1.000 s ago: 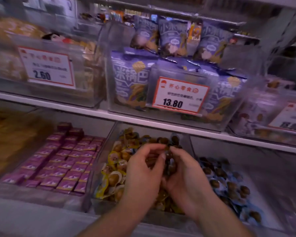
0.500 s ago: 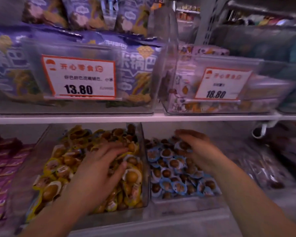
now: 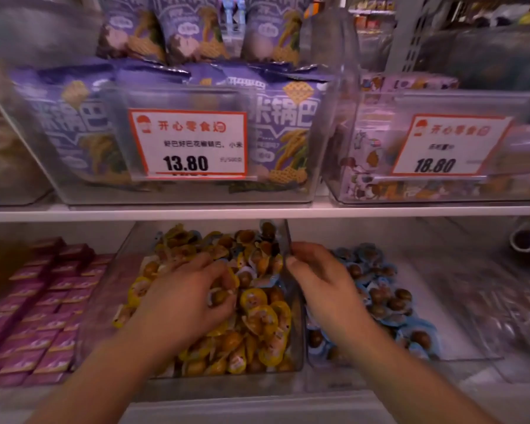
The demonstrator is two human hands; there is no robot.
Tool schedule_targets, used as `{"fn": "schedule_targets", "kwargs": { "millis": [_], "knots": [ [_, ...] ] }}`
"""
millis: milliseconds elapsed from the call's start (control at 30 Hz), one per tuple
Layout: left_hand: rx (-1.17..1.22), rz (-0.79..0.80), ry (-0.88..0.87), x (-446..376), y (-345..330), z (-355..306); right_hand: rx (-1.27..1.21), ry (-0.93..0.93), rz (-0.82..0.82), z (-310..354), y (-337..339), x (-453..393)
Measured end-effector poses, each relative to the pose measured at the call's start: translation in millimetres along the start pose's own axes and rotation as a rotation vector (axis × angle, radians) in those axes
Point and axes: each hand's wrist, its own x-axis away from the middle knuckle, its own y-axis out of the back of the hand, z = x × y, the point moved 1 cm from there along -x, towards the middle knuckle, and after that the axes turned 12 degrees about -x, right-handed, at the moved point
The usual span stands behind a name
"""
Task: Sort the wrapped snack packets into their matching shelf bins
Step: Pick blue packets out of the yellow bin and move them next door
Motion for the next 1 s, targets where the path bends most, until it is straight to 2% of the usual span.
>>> {"fn": "schedule_targets", "kwargs": {
  "millis": [100, 233, 333, 433, 567, 700, 900, 1000],
  "knots": [
    [-0.087, 0.028, 0.115, -0.9, 5.1, 28.0, 0.283, 0.121, 0.051, -8.4, -21.3, 15.3],
    [-0.121, -0.007, 0.153, -0.7, 8.1, 35.8, 0.22, 0.138, 0.021, -11.7, -22.9, 14.1],
    [0.017, -0.098, 0.095, -13.4, 8.2, 19.5, 0.178, 0.114, 0.025, -14.2, -22.8, 12.1],
    [0.147, 0.046, 0.015, -33.0, -6.2, 0.4, 0.164, 0.111, 0.036, -13.8, -23.1, 12.7],
    [-0.158, 0.174, 0.081, -42.6, -28.1, 8.3, 0.141, 0.102, 0.047, -10.9, -20.7, 13.2],
    [-0.099, 0.268, 0.099, -46.9, -28.2, 23.6, 0.131, 0.084, 0.077, -11.0, -18.6, 13.9],
    [0.086, 0.043, 0.122, -40.0, -24.5, 19.0, 0.134, 0.116, 0.089, -13.3, -16.5, 14.3],
    [0.158, -0.008, 0.135, -36.8, -18.0, 20.1, 0.141, 0.125, 0.095, -15.5, -15.6, 14.2]
  ]
}}
